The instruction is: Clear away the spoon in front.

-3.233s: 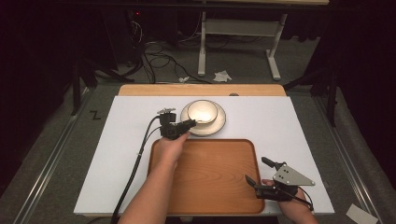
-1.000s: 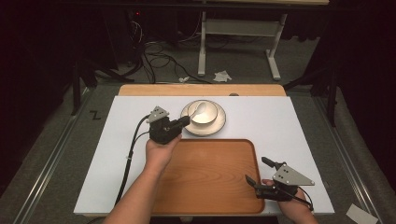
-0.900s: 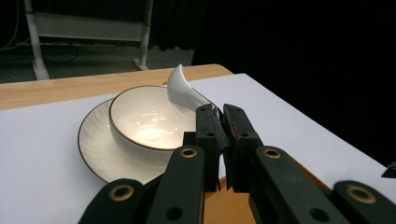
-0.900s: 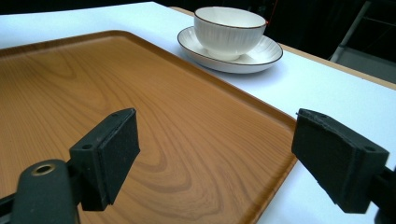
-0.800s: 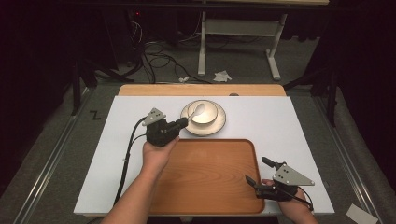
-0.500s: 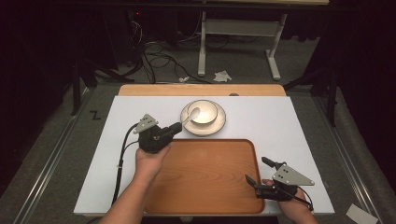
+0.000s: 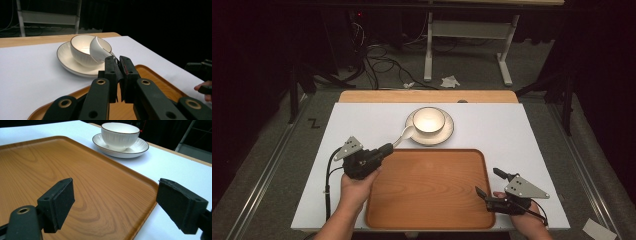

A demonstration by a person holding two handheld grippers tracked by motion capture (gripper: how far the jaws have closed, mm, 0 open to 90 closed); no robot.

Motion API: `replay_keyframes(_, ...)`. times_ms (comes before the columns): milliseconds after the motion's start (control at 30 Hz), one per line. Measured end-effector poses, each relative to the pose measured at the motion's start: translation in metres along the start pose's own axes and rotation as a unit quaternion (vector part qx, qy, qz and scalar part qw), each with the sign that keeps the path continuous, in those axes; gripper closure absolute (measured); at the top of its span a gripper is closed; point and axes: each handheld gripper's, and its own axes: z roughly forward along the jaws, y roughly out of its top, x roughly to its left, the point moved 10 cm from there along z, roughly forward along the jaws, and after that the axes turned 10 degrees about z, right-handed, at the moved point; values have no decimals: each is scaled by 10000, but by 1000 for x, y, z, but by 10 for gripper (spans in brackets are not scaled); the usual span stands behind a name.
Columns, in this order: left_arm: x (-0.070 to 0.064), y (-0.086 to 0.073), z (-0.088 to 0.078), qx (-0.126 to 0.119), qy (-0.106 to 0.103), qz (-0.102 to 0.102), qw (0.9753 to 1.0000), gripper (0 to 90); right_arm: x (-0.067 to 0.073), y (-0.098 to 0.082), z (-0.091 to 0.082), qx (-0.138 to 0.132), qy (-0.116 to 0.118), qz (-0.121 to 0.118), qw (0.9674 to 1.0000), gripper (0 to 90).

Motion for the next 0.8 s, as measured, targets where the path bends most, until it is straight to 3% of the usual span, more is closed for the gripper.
replay_keyframes(433,0,-20,-42,-127,-49,12,9999,861,-2,0,-1,-16,-43,111,9999,163)
replay_keyframes(800,-1,-47,-74,-56,-21,-23,10000,860,-1,-1,2,26,-66,35,10000,163)
